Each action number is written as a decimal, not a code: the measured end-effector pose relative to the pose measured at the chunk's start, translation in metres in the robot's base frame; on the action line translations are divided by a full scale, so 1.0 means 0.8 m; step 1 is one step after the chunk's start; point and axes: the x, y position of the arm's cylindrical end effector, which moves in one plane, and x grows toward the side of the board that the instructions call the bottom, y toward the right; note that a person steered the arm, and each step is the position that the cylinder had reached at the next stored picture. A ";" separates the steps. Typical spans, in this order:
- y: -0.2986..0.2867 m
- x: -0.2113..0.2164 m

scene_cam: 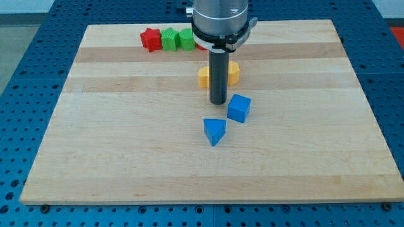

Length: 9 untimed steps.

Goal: Slide the yellow hexagon towards the yellow heart

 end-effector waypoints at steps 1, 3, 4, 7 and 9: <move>0.005 0.000; 0.018 0.000; 0.019 0.000; 0.027 -0.001; 0.010 -0.006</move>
